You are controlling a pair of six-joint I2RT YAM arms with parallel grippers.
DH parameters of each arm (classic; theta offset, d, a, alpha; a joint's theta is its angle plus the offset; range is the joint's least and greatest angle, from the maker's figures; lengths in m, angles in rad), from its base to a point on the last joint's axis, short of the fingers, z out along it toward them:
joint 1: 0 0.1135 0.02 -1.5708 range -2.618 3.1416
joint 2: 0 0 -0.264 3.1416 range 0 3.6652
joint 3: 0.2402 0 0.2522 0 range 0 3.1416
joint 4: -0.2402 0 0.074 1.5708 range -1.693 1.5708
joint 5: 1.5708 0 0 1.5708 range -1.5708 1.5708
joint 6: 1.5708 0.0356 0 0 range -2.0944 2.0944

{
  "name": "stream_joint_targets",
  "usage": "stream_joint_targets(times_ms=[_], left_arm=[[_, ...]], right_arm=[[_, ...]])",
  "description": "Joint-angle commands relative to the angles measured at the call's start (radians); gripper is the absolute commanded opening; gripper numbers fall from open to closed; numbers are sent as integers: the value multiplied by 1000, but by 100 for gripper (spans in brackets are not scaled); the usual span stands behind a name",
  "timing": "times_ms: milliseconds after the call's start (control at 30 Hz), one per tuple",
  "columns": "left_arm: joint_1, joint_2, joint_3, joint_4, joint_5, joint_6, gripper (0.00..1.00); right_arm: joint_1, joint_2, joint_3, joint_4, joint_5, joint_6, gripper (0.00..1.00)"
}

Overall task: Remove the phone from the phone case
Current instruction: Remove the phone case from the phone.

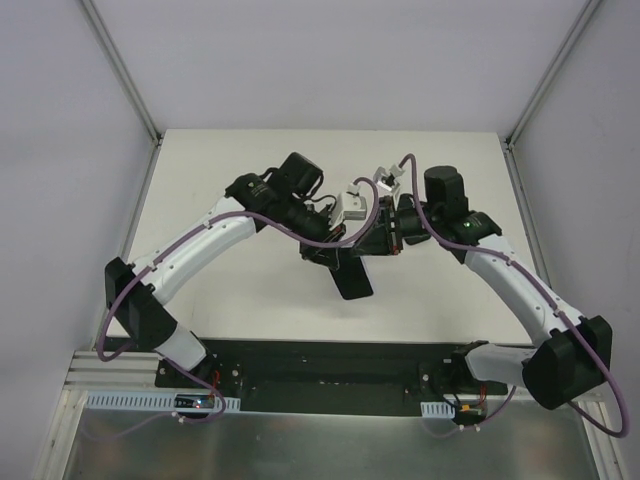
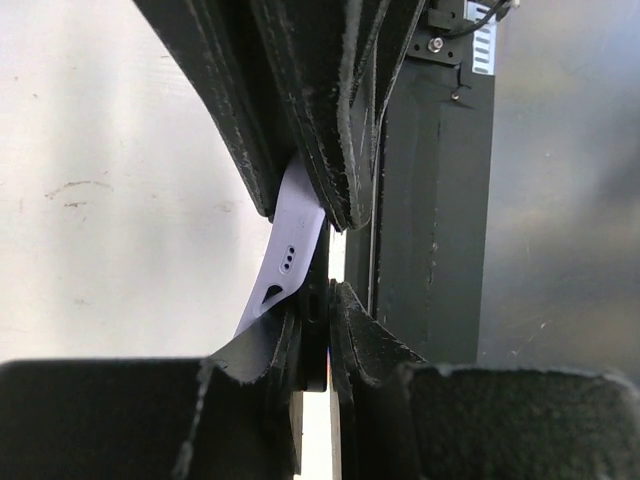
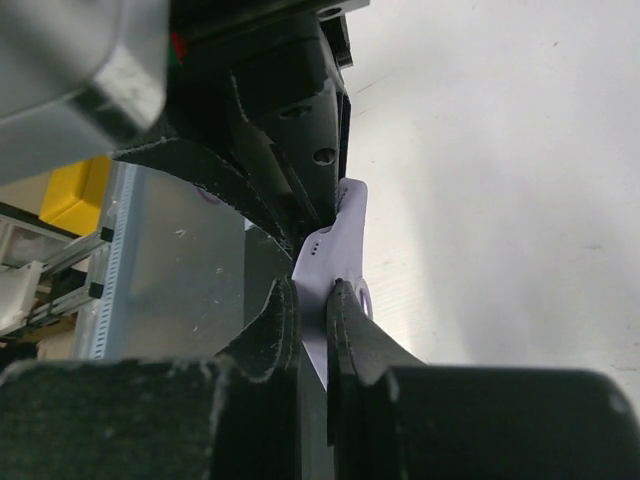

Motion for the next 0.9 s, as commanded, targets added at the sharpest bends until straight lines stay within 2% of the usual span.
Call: stream_joint_targets(times_ms=[0,233,433,867], left_arm=[[-34,-96,-50,29,-80,141,0],[-132,-130,-59,38,-278,214,0],[-181,-127,-44,43,-371,235,0],[-223,-128,-15,47,-419,220,0]], right_arm=[[-29,31,-15,127,-87,166,0],[-50,94,-42,304,-150,353,0],[-64,140,-59,402,-182,459,0],[-78,186,-67,434,-165,499,0]])
